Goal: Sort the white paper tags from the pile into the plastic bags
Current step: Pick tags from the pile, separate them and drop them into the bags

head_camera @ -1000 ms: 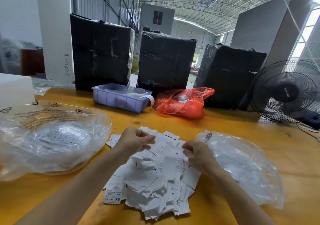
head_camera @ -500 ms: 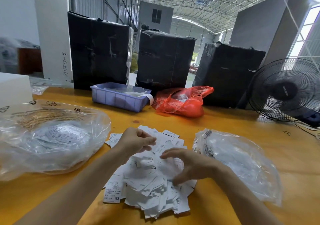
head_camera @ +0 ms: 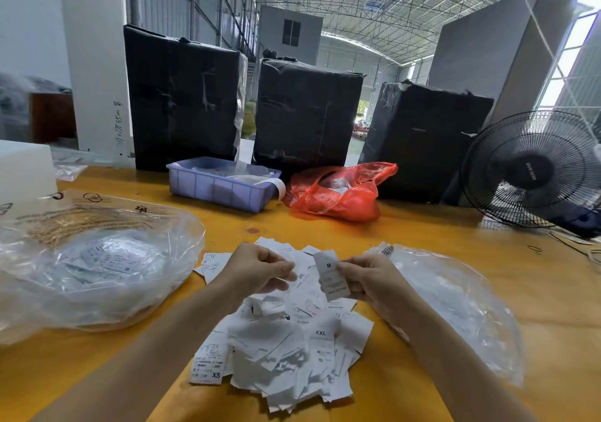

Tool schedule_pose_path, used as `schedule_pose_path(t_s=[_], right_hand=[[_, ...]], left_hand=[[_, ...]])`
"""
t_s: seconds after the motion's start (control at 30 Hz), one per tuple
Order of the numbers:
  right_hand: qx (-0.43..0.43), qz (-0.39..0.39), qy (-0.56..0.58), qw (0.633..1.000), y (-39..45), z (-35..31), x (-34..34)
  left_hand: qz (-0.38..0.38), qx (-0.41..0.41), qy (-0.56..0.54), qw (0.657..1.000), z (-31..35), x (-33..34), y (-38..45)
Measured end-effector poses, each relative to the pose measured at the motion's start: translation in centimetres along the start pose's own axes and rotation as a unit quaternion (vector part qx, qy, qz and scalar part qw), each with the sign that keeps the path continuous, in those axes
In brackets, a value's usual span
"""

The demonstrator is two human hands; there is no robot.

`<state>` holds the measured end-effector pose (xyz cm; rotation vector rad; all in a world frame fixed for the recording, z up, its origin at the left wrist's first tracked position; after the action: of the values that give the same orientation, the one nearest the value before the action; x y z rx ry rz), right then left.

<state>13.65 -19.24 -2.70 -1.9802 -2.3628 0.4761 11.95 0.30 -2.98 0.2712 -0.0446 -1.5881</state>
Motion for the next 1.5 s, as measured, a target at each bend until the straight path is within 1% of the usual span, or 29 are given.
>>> schedule_pose_path(t_s=[0.07, 0.27, 0.33, 0.47, 0.57, 0.67, 0.9, 1.1, 1.3, 1.5], right_hand=[[0.006, -0.017, 0.014, 1.000, -0.3, -0.2, 0.5], [-0.025, -0.009, 0.006, 1.000, -1.1, -1.6, 0.8], [-0.054, 0.004, 0.010, 0.998, -1.7, -2.3, 0.6], [-0.149, 0.049, -0.043, 0.987, -3.3, -4.3, 0.1], [-0.189, 0.039, -0.096, 0.977, -4.2, -5.4, 0.2], [-0.194, 0.012, -0.134, 0.972, -4.4, -5.6, 0.4], [-0.213, 0.016, -0.194, 0.958, -4.4, -5.7, 0.7], [-0.238, 0.033, -0.179, 0.954, -5.0, -6.4, 0.4], [-0.243, 0.031, -0.213, 0.946, -4.9, -6.2, 0.9], [-0.247, 0.026, -0.219, 0.944, -4.6, -6.0, 0.9]], left_hand=[[-0.007, -0.002, -0.015, 1.000, 0.0, 0.3, -0.1], [-0.049, -0.001, -0.032, 0.998, 0.6, 1.3, -0.5], [-0.062, -0.002, -0.036, 0.997, 0.7, 1.5, -0.6], [-0.082, -0.006, -0.044, 0.996, 1.0, 1.9, -0.7], [-0.097, -0.010, -0.055, 0.994, 1.1, 2.2, -0.9], [-0.104, -0.012, -0.061, 0.993, 1.3, 2.4, -1.1], [-0.099, -0.011, -0.053, 0.994, 1.5, 2.5, -1.2], [-0.082, 0.000, -0.038, 0.996, 1.6, 2.3, -1.1], [-0.091, -0.006, -0.042, 0.995, 1.7, 2.5, -1.2], [-0.095, -0.013, -0.052, 0.994, 1.8, 2.6, -1.3]])
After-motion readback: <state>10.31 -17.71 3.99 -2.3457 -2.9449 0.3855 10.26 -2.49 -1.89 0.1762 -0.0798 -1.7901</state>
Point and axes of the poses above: each hand's wrist, its own y-axis towards the middle knuckle, its own x-axis out of the palm, z = x × y, the point moved 7 cm from there along y, towards the middle knuckle, and after that the axes turned 13 degrees about x, right-handed, at the moved point
